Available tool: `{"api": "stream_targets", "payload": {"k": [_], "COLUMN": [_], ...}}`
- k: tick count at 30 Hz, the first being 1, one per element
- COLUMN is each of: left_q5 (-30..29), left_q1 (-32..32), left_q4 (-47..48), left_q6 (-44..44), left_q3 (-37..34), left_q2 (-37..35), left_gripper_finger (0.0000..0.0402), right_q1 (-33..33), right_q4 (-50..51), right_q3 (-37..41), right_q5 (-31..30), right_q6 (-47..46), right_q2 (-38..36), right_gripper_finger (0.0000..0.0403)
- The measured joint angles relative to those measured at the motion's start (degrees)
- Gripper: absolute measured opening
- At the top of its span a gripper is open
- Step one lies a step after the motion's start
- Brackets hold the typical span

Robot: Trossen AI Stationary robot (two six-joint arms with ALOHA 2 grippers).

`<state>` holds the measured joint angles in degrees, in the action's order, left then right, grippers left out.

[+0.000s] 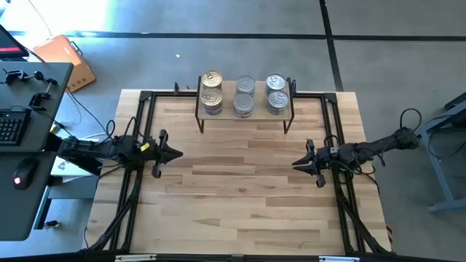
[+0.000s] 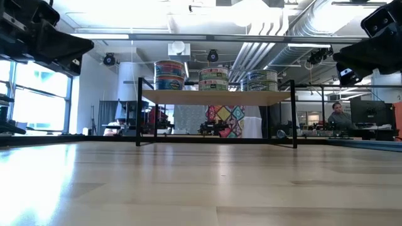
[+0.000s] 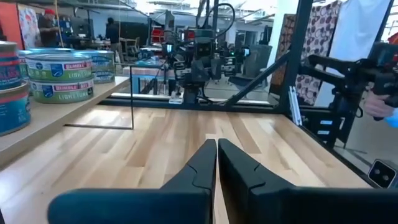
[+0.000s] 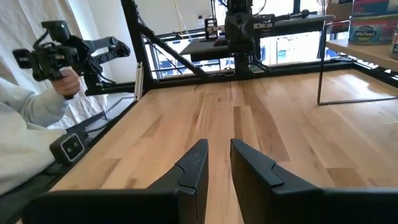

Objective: Stack canned seafood by type on shelf
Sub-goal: Return to Home Position

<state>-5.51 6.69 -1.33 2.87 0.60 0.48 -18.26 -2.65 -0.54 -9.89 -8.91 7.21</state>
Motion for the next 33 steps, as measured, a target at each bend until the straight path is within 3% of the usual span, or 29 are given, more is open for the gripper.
{"api": "stream_targets", "payload": {"k": [7,11,23,29,33], "left_q5": [0.1,0.7,1.1,0.3,0.3], "left_q1": [0.0,0.0,0.0,0.0,0.0], "left_q4": [0.0,0.1,0.3,0.2,0.2], "left_q6": [0.0,0.0,-3.2,-10.6,-10.8], "left_q3": [0.0,0.0,0.1,0.1,0.1], "left_q2": [0.0,0.1,3.1,4.7,4.8], "left_gripper_finger": [0.0001,0.0001,0.0001,0.0001,0.0001], "right_q1": [2.8,6.0,16.6,17.7,17.6], "right_q4": [0.2,2.3,2.6,3.0,3.0], "right_q3": [0.0,-0.4,-0.4,-0.4,-0.4], "right_q5": [0.5,5.0,13.6,10.6,10.0], "right_q6": [3.6,4.9,6.6,9.1,9.0], "right_q2": [-3.1,-7.2,-6.4,-6.3,-6.3], "right_gripper_finger": [0.0057,0.0057,0.0057,0.0057,0.0057]}}
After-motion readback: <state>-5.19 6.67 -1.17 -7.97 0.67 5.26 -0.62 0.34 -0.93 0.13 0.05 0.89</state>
